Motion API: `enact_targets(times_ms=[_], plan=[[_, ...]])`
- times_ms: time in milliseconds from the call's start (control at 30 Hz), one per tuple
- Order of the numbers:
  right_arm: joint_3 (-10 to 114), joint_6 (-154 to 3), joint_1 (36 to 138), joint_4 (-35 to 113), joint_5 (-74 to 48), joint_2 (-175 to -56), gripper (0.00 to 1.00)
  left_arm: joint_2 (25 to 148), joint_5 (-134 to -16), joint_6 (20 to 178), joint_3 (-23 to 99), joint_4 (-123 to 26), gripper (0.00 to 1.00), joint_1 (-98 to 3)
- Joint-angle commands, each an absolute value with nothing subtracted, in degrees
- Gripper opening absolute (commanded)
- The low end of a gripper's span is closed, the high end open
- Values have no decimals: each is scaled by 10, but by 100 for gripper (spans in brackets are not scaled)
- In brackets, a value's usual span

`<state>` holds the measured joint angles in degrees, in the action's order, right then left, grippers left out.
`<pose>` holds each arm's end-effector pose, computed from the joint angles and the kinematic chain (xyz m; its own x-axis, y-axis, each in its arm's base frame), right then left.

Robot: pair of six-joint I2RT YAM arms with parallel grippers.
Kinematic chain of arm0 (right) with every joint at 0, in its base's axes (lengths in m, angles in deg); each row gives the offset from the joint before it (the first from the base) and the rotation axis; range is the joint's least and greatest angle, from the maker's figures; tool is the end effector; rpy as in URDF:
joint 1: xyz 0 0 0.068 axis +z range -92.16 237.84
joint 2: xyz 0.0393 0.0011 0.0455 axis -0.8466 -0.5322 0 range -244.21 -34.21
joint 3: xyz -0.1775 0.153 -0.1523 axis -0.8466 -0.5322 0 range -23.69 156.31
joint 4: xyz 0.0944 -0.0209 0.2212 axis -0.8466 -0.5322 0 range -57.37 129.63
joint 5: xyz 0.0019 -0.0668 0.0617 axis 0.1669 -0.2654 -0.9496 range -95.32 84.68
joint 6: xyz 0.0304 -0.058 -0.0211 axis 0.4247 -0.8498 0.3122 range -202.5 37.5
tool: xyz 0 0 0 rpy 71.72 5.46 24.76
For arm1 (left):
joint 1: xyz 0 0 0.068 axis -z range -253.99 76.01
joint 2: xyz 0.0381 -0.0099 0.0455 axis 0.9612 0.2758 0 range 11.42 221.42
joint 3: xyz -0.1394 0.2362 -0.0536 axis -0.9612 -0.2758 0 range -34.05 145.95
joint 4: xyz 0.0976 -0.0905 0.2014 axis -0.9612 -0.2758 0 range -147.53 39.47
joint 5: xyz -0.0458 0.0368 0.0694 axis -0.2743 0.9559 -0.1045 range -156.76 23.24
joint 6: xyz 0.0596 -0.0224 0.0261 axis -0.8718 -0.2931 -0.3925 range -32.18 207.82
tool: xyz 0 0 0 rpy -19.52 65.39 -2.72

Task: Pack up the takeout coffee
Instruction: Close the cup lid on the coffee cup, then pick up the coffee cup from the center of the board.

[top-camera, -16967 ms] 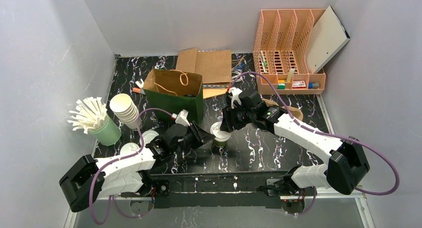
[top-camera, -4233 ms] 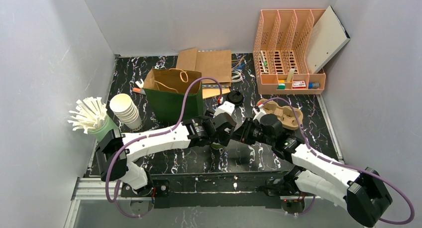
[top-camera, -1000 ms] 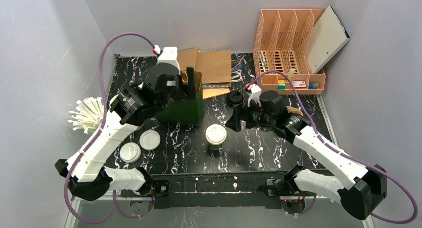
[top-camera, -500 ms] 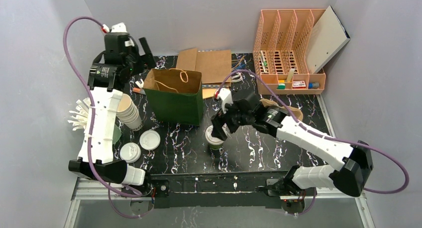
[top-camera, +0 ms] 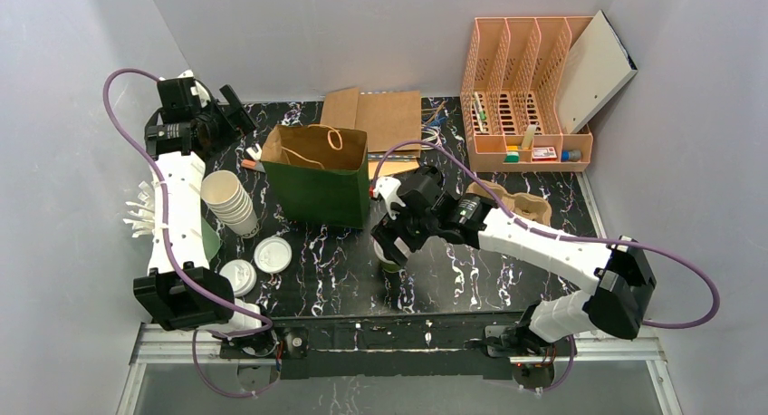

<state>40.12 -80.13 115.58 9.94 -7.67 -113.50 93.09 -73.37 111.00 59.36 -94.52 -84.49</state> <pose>0.1543 0.2484 0.2860 -0.4139 -0.5781 -0.7032 -0.8439 0.5333 0.0583 0.2929 0.0478 0.4167 -0.4488 -0.4808 -0.7533 -0.2848 0.8759 -0.3894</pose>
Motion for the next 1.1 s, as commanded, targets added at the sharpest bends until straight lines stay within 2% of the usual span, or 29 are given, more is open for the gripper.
enact_targets(times_ms=[0, 467, 1067], plan=[[429, -817, 1156, 96, -58, -1142, 98, 898, -768, 1103, 581, -927, 98, -848], [460, -815, 1156, 57, -117, -1187, 98, 885, -782, 1093, 562, -920, 98, -849], [490, -824, 1193, 15, -13, -1215, 98, 881, -796, 1094, 540, -908, 98, -849]])
